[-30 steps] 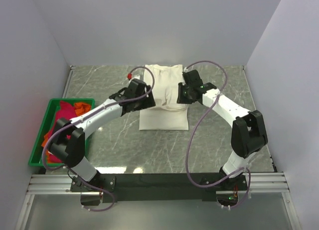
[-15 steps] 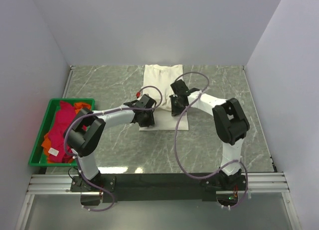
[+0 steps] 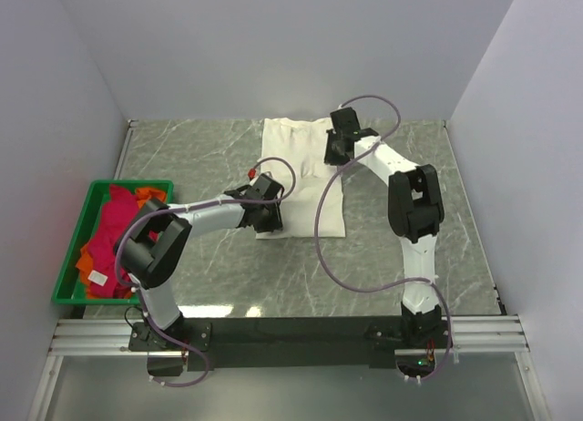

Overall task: Fold and stack the t-shirts
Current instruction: Fold the tshirt

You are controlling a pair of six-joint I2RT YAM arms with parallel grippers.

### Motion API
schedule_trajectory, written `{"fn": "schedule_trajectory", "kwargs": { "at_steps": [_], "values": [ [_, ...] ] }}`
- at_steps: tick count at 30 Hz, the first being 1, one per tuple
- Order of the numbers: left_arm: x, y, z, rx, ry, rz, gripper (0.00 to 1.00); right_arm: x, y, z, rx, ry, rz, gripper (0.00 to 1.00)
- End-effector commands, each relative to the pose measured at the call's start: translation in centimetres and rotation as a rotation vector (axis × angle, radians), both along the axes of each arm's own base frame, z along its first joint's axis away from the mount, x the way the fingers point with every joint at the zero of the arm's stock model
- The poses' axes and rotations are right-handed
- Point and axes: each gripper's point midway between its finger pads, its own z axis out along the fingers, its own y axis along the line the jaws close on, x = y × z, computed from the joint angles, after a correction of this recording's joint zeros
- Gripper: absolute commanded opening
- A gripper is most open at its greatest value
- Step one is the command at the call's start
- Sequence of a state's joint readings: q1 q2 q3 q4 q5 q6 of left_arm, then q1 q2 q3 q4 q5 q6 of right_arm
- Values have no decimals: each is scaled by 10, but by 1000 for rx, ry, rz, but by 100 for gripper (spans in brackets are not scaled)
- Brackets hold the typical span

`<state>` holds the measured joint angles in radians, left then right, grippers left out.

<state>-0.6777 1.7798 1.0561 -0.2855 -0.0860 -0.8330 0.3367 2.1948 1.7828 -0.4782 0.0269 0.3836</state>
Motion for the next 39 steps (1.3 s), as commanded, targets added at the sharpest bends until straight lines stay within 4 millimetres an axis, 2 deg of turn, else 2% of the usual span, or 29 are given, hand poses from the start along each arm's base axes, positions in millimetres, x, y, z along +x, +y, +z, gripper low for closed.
{"fn": "schedule_trajectory", "kwargs": {
  "at_steps": [1, 2, 3, 4, 5, 6, 7, 8, 9, 11, 13, 14, 16, 17, 19, 20, 21, 22, 23, 24, 26, 27, 30, 33, 35, 36, 37, 38, 39],
  "values": [
    [-20, 7, -16, 17, 71, 0, 39, 3, 25, 67, 99, -137, 75, 26],
    [-18, 6, -8, 3, 55, 1, 41, -10, 21, 56, 103, -112, 75, 26],
    [-15, 5, -1, -1, 38, 5, 42, -12, 22, 80, 133, -172, 81, 26],
    [-13, 6, 5, 0, 28, 11, 43, -17, 16, 82, 143, -178, 74, 26],
    [-8, 5, 18, -13, -1, 17, 46, -30, 12, 68, 150, -140, 72, 26],
    [2, 3, 33, -21, -41, 26, 48, -35, 13, 82, 194, -166, 89, 26],
    [6, 3, 42, -24, -62, 27, 50, -38, 6, 81, 221, -160, 87, 26],
    [15, 5, 58, -44, -98, 40, 54, -47, 1, 68, 239, -124, 86, 27],
    [24, 4, 71, -62, -132, 48, 56, -51, 5, 74, 289, -132, 119, 27],
    [44, 12, 90, -86, -195, 81, 57, -57, -3, 64, 321, -108, 129, 27],
    [61, 13, 101, -120, -224, 86, 57, -61, 4, 62, 390, -90, 182, 27],
    [73, 21, 95, -123, -215, 104, 53, -60, 1, 60, 418, -81, 187, 26],
    [93, 19, 102, -152, -245, 91, 48, -56, 0, 51, 458, -66, 197, 26],
    [101, 19, 89, -150, -226, 83, 41, -57, 2, 49, 502, -51, 214, 26],
    [119, 14, 91, -159, -254, 68, 34, -51, -1, 39, 542, -35, 218, 25],
    [125, 13, 74, -153, -223, 62, 29, -46, 0, 39, 560, -33, 227, 25],
    [135, 10, 78, -161, -237, 57, 25, -44, -3, 25, 561, 0, 214, 24],
    [140, 9, 73, -157, -236, 55, 24, -43, -4, 17, 561, 21, 207, 24],
    [145, 12, 55, -140, -207, 62, 22, -36, -4, 18, 564, 18, 209, 22],
    [153, 12, 55, -139, -215, 71, 22, -36, -3, 2, 570, 55, 201, 22],
    [161, 22, 34, -122, -181, 98, 19, -29, -8, -6, 582, 74, 171, 19],
    [163, 25, 28, -124, -169, 106, 18, -28, -10, -19, 581, 101, 151, 18],
    [166, 37, 7, -136, -126, 140, 18, -19, -23, -30, 590, 110, 95, 16],
    [165, 40, 2, -146, -107, 132, 17, -11, -31, -22, 607, 82, 74, 15],
    [162, 35, 19, -173, -119, 108, 15, -14, -29, -9, 631, 71, 92, 15],
    [159, 35, 26, -183, -123, 107, 15, -13, -26, 12, 639, 30, 116, 15],
    [157, 33, 49, -217, -156, 98, 18, -22, -23, 16, 662, 37, 128, 16],
    [155, 32, 61, -234, -170, 97, 21, -27, -18, 25, 673, 24, 146, 16],
    [148, 32, 65, -250, -166, 103, 24, -31, -14, 51, 684, -29, 178, 16]
  ]
}}
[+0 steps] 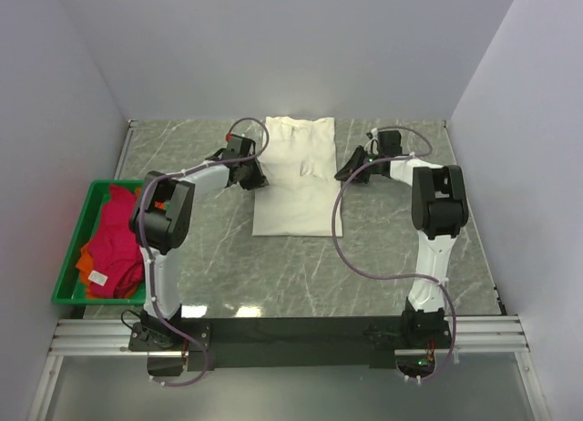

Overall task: Fold and stack the t-shirts
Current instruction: Fold the tshirt

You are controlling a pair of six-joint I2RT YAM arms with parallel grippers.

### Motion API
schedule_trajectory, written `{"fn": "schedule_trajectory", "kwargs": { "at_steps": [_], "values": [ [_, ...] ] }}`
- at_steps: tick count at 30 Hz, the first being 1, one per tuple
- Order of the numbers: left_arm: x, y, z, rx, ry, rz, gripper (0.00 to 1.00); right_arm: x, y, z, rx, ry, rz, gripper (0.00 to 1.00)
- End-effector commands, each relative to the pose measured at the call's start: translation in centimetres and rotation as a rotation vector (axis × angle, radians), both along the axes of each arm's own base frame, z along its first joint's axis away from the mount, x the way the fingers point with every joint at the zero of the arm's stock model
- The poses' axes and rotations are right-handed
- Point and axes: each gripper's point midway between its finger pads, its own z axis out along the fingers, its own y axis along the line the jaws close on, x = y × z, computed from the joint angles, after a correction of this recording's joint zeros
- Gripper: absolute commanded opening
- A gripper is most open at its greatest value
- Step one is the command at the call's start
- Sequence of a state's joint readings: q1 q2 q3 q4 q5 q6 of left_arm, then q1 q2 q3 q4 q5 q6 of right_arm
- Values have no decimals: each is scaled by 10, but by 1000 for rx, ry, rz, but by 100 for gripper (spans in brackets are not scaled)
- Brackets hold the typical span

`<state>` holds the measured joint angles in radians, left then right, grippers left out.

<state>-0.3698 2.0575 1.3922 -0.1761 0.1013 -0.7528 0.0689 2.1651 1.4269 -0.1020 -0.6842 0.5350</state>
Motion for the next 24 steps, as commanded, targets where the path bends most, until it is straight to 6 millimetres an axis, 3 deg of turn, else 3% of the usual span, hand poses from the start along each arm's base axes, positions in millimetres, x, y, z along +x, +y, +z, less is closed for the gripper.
{"fn": "schedule_trajectory", "kwargs": {
  "at_steps": [1, 2, 3, 4, 6, 7, 9, 10, 11, 13, 16, 17, 24],
  "values": [
    [-13, -9, 76, -98, -112, -29, 32, -15, 18, 75, 84, -154, 55, 17],
    [-17, -8, 84, -106, -123, -26, 36, -23, 23, 80, 93, -161, 68, 18],
    [-27, -5, 82, -100, -104, -23, 39, -34, 32, 97, 104, -191, 93, 19],
    [-36, -7, 99, -110, -130, -29, 45, -52, 38, 90, 109, -157, 107, 20],
    [-55, -6, 94, -102, -110, -34, 50, -72, 60, 106, 135, -201, 167, 21],
    [-66, -10, 103, -113, -128, -48, 51, -87, 67, 98, 146, -169, 177, 21],
    [-88, -12, 86, -118, -86, -67, 50, -102, 85, 103, 175, -194, 215, 21],
    [-96, -17, 86, -126, -90, -80, 45, -119, 102, 97, 196, -166, 251, 21],
    [-107, -16, 71, -119, -55, -83, 42, -123, 113, 96, 211, -180, 277, 20],
    [-121, -25, 58, -126, -19, -108, 34, -141, 138, 87, 224, -144, 331, 17],
    [-136, -23, 37, -113, 20, -90, 21, -153, 160, 66, 224, -101, 377, 11],
    [-141, -20, 27, -111, 35, -80, 19, -161, 169, 51, 218, -65, 402, 10],
    [-161, -7, -25, -56, 193, -8, 8, -173, 166, -20, 129, 130, 386, 0]
  ]
}}
